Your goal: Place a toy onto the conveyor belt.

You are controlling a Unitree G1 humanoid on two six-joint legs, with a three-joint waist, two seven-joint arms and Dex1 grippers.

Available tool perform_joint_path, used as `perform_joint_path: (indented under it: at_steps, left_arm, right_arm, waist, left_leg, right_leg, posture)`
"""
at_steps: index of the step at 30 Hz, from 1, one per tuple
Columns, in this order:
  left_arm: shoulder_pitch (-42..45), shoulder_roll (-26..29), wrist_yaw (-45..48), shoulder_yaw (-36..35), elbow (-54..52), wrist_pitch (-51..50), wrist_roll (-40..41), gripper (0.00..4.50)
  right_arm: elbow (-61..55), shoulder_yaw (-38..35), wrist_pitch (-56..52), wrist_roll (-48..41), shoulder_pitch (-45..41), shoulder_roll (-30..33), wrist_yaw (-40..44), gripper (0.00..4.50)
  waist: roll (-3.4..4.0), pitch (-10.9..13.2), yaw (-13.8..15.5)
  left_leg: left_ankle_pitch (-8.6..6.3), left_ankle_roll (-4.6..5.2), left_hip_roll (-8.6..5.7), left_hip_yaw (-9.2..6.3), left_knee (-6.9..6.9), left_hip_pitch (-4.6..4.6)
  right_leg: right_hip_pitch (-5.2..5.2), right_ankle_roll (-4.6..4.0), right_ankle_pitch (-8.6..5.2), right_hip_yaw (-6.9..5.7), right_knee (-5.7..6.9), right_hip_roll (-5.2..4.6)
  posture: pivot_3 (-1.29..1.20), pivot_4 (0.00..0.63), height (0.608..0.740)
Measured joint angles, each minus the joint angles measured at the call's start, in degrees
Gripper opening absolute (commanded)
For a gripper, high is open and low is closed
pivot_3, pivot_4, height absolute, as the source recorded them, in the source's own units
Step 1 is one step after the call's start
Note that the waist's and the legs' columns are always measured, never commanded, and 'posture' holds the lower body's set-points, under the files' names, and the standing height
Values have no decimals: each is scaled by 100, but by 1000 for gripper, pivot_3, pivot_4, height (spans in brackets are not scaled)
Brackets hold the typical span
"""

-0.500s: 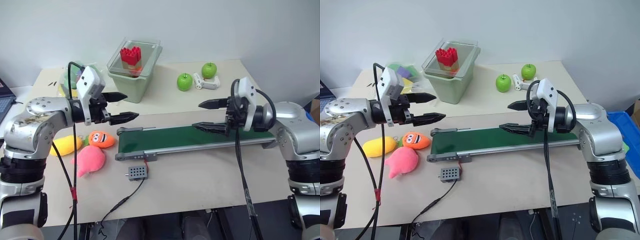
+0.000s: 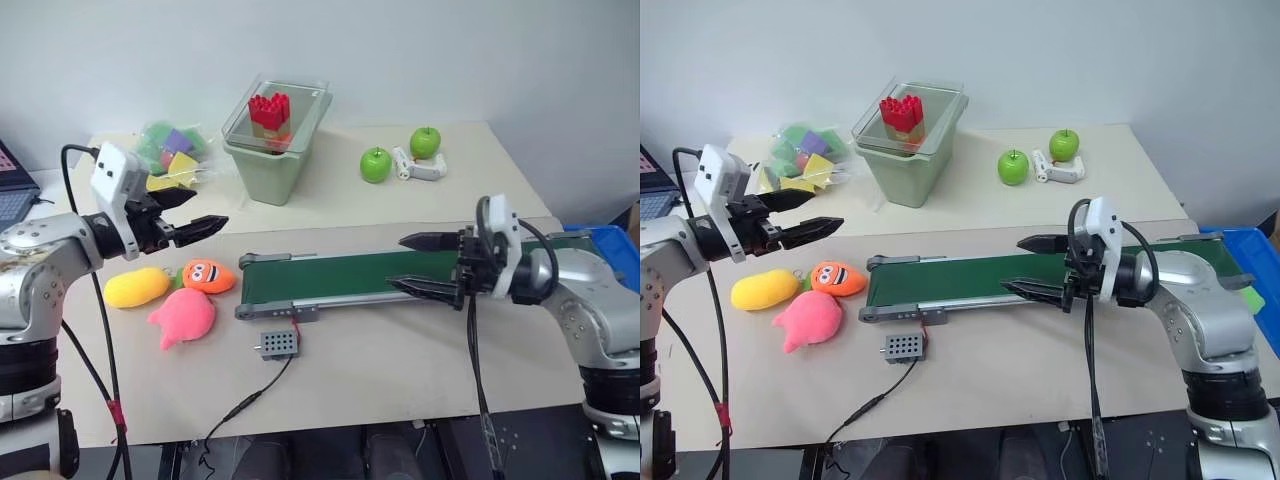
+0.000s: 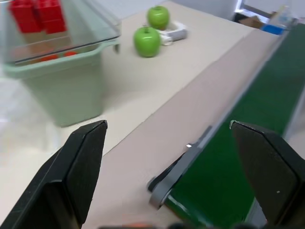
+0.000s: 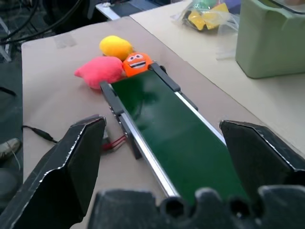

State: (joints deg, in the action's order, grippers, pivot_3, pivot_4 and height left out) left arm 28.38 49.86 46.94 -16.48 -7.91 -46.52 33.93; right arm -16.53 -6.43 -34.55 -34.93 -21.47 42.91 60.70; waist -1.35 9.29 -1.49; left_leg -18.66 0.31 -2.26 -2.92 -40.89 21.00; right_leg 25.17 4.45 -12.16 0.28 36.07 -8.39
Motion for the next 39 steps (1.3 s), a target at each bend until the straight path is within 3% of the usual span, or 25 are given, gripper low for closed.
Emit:
perform_joint_path:
  at_steps: [8, 16, 20, 24, 27, 30, 33, 39]
  left_arm:
    - [-120, -89, -598, -311, 467, -7, -107, 4400]
    - [-1443, -451, -1004, -781, 707, 91, -260, 4400]
    - [-1532, -665, -1439, -1709, 871, -446, 192, 4400]
    - [-1702, -1113, -1764, -3329, 1208, -1839, 1611, 4400]
    - [-2221, -1281, -1964, -4440, 1947, -2610, 2441, 4400]
    - [-2620, -1281, -2064, -5103, 2610, -2708, 2721, 4400]
    - [-2769, -1329, -2139, -5415, 3250, -2647, 2846, 4400]
    - [-2580, -1749, -2222, -5308, 3669, -2475, 3073, 4400]
  right_arm:
    - [-55, 148, 314, 162, 378, -91, -54, 4500]
    - [126, 259, 450, 259, 299, -95, 29, 4500]
    - [301, 361, 506, 327, 181, -95, 67, 4500]
    - [498, 437, 618, 449, -3, -79, 199, 4500]
    - [687, 517, 696, 538, -104, -61, 303, 4500]
    - [829, 539, 715, 593, -193, -50, 355, 4500]
    - [871, 541, 751, 664, -280, -5, 437, 4500]
    - [904, 546, 755, 673, -507, 87, 558, 4500]
  waist:
    - [0, 0, -1]
    - [0, 0, -29]
    - [0, 0, 1]
    - [0, -1, -55]
    - [-2, -1, -118]
    - [-2, -1, -99]
    - [-3, -1, -27]
    - [-8, -4, 98]
  left_leg:
    - [0, 0, -1, 8, 4, -11]
    - [0, -1, 0, 7, 7, -13]
    - [0, -2, 1, 6, 6, -16]
    - [-2, 0, 1, 7, 9, -22]
    - [-3, -1, 1, 4, 15, -27]
    - [-2, -2, 0, 7, 15, -41]
    - [-5, 1, -1, 5, 15, -72]
    - [-5, 0, 1, -6, 13, -84]
  right_leg:
    - [-1, 0, 0, 9, 2, 0]
    - [0, 0, 0, 11, 0, 0]
    - [-2, -1, 1, 11, 3, 0]
    - [-3, 0, 1, 14, 2, 0]
    - [0, -1, 1, 12, 3, 2]
    - [-11, -1, 1, 18, 0, 1]
    - [-42, -1, 0, 16, -19, 1]
    - [-60, -14, 9, 9, -17, 1]
  posture:
    - [0, 150, 740]
    - [0, 150, 740]
    - [0, 150, 740]
    - [0, 150, 740]
    - [0, 150, 740]
    - [0, 150, 740]
    - [0, 150, 740]
    - [0, 150, 740]
